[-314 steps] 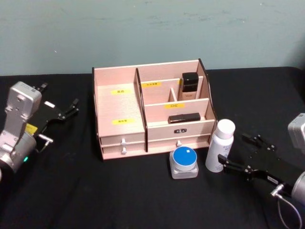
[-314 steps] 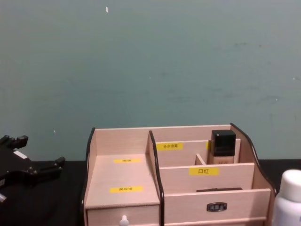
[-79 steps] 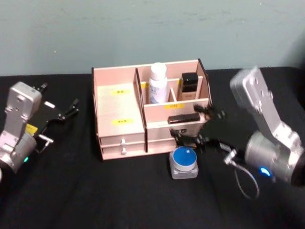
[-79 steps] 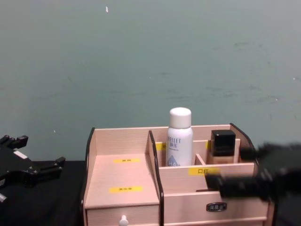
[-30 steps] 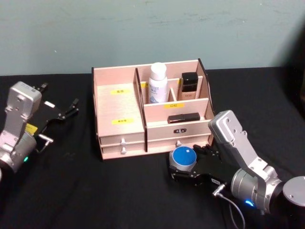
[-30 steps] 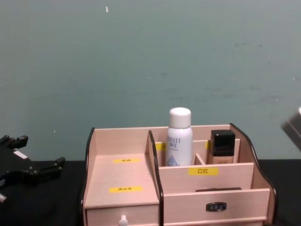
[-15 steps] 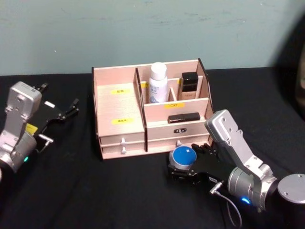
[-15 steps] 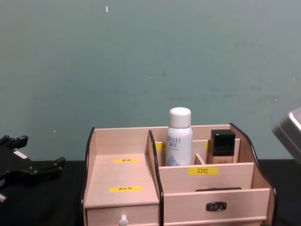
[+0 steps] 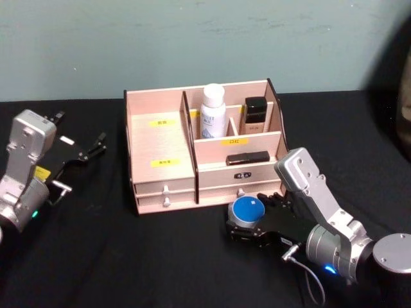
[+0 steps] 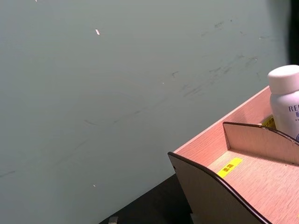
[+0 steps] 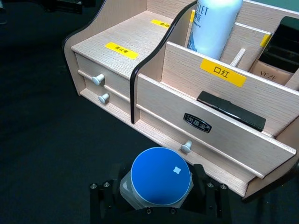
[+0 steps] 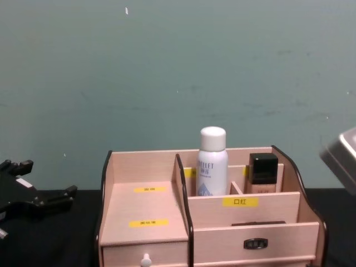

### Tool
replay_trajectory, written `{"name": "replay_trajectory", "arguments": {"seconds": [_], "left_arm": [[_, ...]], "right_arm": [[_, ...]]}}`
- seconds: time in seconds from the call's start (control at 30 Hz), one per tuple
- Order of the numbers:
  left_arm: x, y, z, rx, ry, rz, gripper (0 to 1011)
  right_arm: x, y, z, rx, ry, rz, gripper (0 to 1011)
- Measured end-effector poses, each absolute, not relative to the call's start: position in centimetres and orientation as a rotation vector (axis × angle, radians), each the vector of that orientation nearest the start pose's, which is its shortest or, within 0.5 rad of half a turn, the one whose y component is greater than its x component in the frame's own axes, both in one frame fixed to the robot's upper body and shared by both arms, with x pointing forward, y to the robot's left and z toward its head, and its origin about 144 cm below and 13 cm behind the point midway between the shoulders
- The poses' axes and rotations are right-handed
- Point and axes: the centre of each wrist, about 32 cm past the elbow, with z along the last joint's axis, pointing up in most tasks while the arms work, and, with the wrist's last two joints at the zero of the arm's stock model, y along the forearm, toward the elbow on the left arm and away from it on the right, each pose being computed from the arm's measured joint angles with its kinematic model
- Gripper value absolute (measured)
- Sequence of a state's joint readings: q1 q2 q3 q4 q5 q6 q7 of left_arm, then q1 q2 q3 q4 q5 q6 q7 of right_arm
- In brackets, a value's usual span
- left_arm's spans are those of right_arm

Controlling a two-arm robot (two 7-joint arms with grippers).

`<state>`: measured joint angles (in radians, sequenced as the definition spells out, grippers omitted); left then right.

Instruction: Pick up the facial cleanser and watermelon frost from the table and place them into the tiered storage box.

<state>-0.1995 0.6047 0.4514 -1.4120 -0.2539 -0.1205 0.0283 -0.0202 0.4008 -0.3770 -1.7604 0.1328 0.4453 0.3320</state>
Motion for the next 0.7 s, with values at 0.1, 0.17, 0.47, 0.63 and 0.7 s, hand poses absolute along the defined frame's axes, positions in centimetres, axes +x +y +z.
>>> {"name": "replay_trajectory", "arguments": {"seconds": [0.1,0.17,0.47,0.63,0.7], "left_arm": [[48.86,30.97,113.98,0.304,-0.285,1.248,1001],[48.86,30.96,113.98,0.304,-0.285,1.248,1001],[48.86,30.97,113.97,0.305,-0.285,1.248,1001],[48.86,30.97,113.98,0.304,-0.285,1.248,1001],[48.86,30.97,113.98,0.305,-0.285,1.248,1001]], "right_arm": [[42.67,-21.17,116.45,-0.484,0.128,-0.857,934],[42.67,-21.18,116.45,-0.484,0.128,-0.857,882],[42.65,-21.2,116.47,-0.483,0.129,-0.857,730],[42.64,-21.21,116.47,-0.483,0.13,-0.858,730],[42.64,-21.21,116.47,-0.483,0.13,-0.858,730]]}}
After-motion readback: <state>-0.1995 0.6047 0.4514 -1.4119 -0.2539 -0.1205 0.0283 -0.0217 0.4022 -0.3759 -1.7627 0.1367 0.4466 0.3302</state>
